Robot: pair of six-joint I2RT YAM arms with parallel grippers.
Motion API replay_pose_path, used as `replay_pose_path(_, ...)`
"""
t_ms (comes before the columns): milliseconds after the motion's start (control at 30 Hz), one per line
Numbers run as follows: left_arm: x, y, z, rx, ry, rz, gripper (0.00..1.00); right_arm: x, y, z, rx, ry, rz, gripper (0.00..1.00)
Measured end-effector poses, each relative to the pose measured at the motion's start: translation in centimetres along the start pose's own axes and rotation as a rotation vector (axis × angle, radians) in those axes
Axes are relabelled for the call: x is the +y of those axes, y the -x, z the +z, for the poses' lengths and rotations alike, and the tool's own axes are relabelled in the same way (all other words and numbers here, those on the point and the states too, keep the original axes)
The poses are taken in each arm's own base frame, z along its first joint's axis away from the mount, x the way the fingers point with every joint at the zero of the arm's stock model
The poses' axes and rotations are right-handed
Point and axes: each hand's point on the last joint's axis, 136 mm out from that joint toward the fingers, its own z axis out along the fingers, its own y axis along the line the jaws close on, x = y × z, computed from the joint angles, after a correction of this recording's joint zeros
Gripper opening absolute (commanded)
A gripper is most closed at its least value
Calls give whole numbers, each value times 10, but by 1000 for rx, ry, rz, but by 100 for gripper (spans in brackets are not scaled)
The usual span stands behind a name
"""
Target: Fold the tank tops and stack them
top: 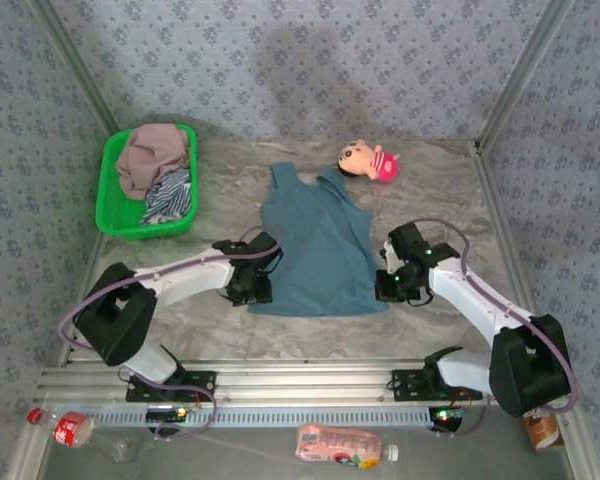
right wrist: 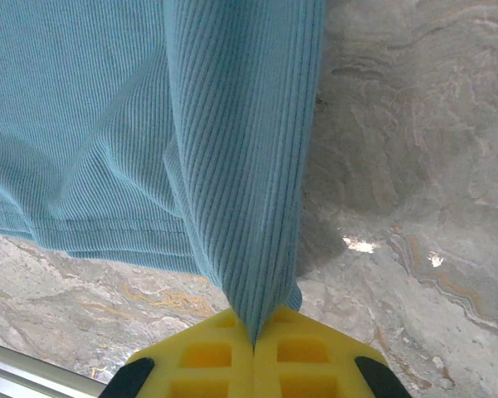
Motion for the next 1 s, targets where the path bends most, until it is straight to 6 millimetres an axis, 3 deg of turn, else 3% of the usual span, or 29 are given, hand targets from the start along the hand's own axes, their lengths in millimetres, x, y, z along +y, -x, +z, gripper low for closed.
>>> replay_pose_path(167,4,-5,14,43,50,25,41,-2,0,-1,-6,0,6,0)
replay_pose_path(267,3,-6,18,56,56,41,28,-2,1,-3,-15,2,9,0)
replay_pose_path(400,-2,-6,19,60,39,54,1,-3,1,-3,-18,2,14,0)
replay_pose_path(600,3,-4,5,61,77,62,0,3,4,-13,-61,32,-7,0)
replay_pose_path(667,5,3,-18,29,87,62,0,9,7,-28,-126,57,-35,0)
replay_pose_path(767,-1,22,-77,-98,34,55,0,22,16,-61,-260,106,-77,0)
replay_pose_path(867,-4,45,-154,-271,-53,38,0,43,35,-111,-425,161,-128,0)
replay_pose_path(1000,16,78,-241,-466,-76,4,0,77,77,-182,-626,223,-214,0)
